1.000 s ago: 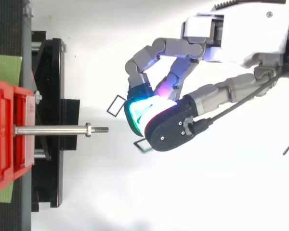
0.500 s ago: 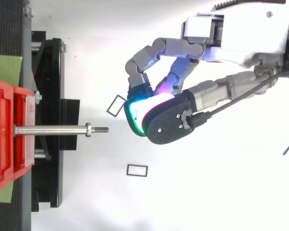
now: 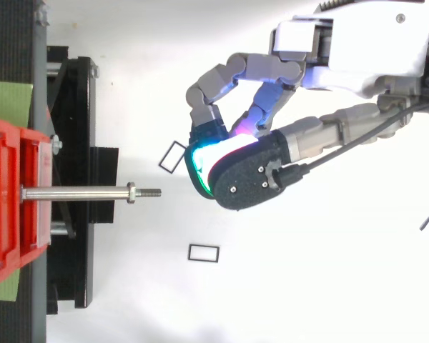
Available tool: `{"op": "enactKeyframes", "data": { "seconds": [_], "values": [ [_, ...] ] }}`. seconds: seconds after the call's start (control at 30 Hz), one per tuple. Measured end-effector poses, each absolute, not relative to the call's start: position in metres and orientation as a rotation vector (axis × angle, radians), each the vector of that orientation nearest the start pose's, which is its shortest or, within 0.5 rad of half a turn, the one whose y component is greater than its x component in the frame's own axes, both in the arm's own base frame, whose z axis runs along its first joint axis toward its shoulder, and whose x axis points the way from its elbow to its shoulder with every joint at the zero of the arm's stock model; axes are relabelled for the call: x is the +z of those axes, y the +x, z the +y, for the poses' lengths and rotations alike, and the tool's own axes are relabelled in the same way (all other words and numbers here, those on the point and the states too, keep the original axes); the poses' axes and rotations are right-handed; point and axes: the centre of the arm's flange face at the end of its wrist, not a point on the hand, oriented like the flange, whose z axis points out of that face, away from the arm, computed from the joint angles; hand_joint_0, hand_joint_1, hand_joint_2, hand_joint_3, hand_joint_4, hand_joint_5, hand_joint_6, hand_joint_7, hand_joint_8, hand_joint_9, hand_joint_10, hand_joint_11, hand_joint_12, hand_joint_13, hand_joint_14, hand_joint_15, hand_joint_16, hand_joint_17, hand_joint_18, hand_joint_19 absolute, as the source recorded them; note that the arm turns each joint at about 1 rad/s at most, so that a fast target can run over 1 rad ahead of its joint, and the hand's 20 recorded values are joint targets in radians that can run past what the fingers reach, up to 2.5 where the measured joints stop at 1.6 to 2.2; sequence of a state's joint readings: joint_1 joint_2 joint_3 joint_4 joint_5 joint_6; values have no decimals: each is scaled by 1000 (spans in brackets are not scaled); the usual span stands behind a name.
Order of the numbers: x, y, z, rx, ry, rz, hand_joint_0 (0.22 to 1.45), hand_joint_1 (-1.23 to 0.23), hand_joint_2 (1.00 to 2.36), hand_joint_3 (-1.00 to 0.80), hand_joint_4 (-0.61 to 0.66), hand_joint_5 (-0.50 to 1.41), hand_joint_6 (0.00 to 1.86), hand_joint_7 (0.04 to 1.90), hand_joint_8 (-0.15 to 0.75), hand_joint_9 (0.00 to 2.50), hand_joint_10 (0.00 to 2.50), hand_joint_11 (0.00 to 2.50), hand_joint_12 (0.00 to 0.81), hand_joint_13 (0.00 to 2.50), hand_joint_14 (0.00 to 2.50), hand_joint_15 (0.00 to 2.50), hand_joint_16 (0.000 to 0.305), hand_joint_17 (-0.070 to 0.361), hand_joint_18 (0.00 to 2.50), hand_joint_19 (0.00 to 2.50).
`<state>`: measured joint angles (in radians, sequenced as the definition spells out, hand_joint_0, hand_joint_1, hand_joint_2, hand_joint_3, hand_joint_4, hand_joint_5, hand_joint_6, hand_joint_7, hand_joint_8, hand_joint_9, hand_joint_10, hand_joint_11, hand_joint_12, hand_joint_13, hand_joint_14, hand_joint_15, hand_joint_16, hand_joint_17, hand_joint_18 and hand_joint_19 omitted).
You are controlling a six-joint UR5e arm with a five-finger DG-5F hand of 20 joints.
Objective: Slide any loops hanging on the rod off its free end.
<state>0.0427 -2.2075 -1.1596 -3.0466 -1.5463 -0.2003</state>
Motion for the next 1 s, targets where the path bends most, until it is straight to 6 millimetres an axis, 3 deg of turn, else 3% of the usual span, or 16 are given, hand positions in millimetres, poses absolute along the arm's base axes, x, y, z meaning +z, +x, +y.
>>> {"op": "enactKeyframes", "data": {
  "seconds": [0.23, 0.43, 0.5, 0.57, 0.83, 0.9, 1.0],
  "values": [
    [304, 725, -107, 1005, 1127, 1422, 521, -353, 1000, -500, 207, -134, 683, 1359, 363, 1101, 23, 617, 413, 929, 14, 334, 70, 158, 865, 674],
    [303, 723, -110, 979, 1117, 1438, 534, -338, 1000, -500, 203, -124, 654, 1380, 362, 1104, 20, 611, 412, 926, 14, 338, 70, 156, 854, 681],
    [303, 723, -110, 970, 1108, 1443, 591, -478, 1012, -382, 203, -121, 652, 1436, 360, 1128, 23, 638, 401, 943, 13, 338, 67, 150, 856, 673],
    [303, 723, -111, 965, 1102, 1445, 590, -523, 1018, -313, 209, -125, 665, 1446, 356, 1106, 21, 625, 401, 942, 13, 338, 67, 150, 859, 671],
    [304, 723, -112, 965, 1105, 1441, 561, -593, 1027, -138, 212, -184, 810, 1345, 366, 1078, 23, 642, 403, 931, 12, 329, 67, 151, 875, 648],
    [304, 723, -112, 969, 1109, 1438, 563, -606, 1024, -200, 214, -175, 800, 1310, 358, 1079, 21, 633, 399, 927, 13, 330, 67, 151, 870, 655],
    [304, 724, -112, 974, 1111, 1435, 520, -520, 1004, -454, 219, -150, 748, 1324, 362, 1080, 22, 603, 412, 913, 12, 329, 70, 157, 866, 662]
  ]
}}
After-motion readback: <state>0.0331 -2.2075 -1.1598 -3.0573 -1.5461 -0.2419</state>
